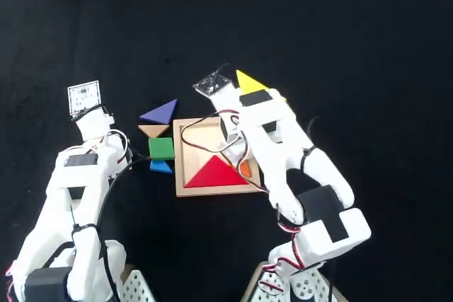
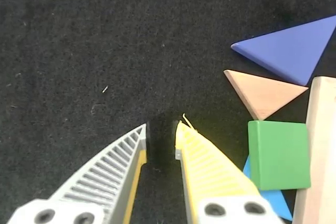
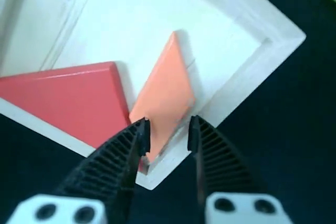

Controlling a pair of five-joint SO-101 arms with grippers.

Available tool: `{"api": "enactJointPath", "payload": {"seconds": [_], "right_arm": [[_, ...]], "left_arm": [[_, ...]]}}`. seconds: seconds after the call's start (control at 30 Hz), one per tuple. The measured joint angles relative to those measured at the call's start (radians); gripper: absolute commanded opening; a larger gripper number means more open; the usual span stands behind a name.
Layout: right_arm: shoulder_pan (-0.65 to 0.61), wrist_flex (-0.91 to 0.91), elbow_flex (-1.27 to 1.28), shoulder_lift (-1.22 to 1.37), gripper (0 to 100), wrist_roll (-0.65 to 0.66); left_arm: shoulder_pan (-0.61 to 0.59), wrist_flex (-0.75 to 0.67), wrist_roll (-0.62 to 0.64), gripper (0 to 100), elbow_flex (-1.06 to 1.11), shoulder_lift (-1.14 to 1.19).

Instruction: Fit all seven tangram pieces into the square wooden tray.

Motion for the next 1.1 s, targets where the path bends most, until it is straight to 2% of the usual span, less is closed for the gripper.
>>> {"api": "enactJointPath", "payload": {"seconds": [0.17, 0.27, 0.33, 0.47, 0.8, 1.1], "right_arm": [[-0.002, -0.009, 0.0, -0.138, 10.7, -0.002], [-0.023, -0.057, 0.0, -0.172, 0.5, 0.0], [-0.038, -0.08, 0.0, -0.169, 2.3, 0.002], [-0.063, -0.092, -0.006, -0.094, 1.1, 0.003], [-0.066, -0.063, -0.213, 0.163, 1.1, 0.003], [-0.069, -0.061, -0.239, 0.244, 1.1, 0.002]], "left_arm": [[0.0, 0.0, 0.0, 10, 0.0, 0.0], [0.0, 0.0, 0.0, 10, 0.0, 0.0], [0.0, 0.0, 0.0, 10, 0.0, 0.0], [0.0, 0.0, 0.0, 10, 0.0, 0.0], [0.0, 0.0, 0.0, 10, 0.0, 0.0], [0.0, 0.0, 0.0, 10, 0.0, 0.0]]}}
